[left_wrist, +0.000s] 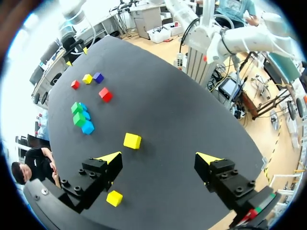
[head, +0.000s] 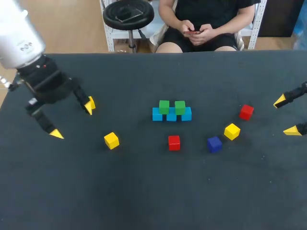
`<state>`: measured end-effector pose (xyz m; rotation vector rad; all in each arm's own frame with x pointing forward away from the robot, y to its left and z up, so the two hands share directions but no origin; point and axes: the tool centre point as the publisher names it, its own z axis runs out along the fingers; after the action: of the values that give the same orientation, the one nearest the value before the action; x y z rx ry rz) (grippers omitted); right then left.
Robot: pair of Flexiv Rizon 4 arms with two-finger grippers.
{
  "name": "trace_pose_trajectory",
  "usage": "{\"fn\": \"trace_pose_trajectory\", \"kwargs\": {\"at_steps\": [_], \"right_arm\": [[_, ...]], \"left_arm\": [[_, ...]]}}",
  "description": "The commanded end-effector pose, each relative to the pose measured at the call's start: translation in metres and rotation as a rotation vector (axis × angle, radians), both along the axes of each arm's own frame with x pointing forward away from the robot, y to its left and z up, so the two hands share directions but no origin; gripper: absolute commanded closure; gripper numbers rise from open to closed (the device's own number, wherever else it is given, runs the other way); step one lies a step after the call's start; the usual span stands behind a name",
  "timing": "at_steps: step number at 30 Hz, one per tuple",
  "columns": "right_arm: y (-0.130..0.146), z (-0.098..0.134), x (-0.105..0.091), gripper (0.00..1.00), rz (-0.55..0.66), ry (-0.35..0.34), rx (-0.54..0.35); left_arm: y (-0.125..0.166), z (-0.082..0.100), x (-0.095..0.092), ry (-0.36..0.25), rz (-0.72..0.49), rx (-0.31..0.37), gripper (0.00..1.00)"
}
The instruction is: Place the blue cubes, place green cubes on the blue cubes, place the yellow cubes on the green cubes, then place the red cubes on the yellow cubes, and place purple cube on the red cubes.
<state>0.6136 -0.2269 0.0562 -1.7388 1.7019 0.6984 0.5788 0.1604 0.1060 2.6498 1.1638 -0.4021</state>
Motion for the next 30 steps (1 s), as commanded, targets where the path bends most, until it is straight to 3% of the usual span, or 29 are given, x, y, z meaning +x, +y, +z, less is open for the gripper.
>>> {"fn": "trace_pose_trajectory", "kwargs": {"at_steps": [1,17,30], "right_arm": [[0.000,-0.001,0.001,0.00,0.001,0.000,0.003],[0.000,-0.001,0.001,0.00,0.001,0.000,0.003],[0.000,-0.001,0.001,0.00,0.001,0.000,0.003]], "left_arm": [[-0.022,-0.014,0.009,0.030,-0.016,0.033,0.00],[-0.066,-0.059,0.020,0.105,-0.083,0.095,0.00],[-0.067,-0.082,0.025,0.144,-0.104,0.100,0.00]]}}
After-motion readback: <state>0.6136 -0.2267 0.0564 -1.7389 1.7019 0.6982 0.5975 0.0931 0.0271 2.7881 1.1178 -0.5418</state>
